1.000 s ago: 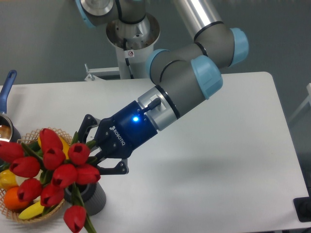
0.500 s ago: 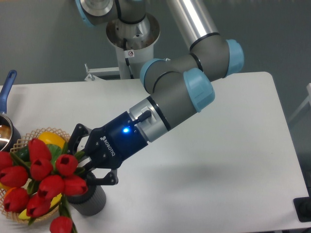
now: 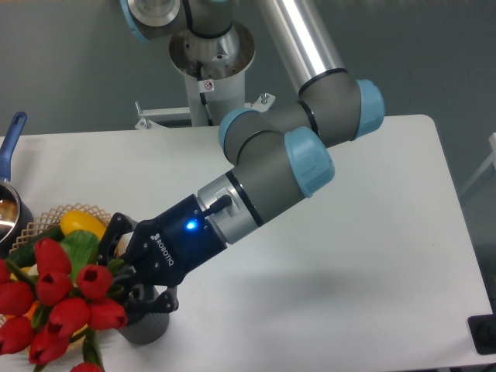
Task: Insert the flowers into the vase
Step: 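Lower the tulip stems down into the black vase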
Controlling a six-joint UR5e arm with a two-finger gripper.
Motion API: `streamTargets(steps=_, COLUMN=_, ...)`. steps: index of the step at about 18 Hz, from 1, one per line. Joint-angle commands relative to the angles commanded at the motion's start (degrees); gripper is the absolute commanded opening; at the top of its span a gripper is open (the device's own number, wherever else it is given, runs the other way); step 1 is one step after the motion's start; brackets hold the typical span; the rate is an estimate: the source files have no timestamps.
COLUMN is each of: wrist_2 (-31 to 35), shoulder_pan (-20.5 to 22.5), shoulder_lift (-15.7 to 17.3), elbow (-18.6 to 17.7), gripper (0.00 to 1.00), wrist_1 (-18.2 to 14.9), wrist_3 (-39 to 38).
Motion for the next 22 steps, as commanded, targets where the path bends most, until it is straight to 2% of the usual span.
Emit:
streamTargets(steps=11, wrist_2=0.00, shoulder_pan=-0.61, shoulder_lift=-0.09, elbow=-1.84, gripper=0.19, wrist_1=0.44, wrist_3=0.09)
streamTargets(steps=18, wrist_2=-0.09, shoulder_pan=-0.62, shoulder_lift=0.44, elbow=-6.50, gripper=0.19, wrist_1=0.79, wrist_3=5.97)
streamTargets(steps=22, wrist_2=-0.17, shoulder_pan=-0.27, shoulder_lift=0.35, elbow=-7.21, gripper=0.19, wrist_1=0.88, wrist_3=7.29)
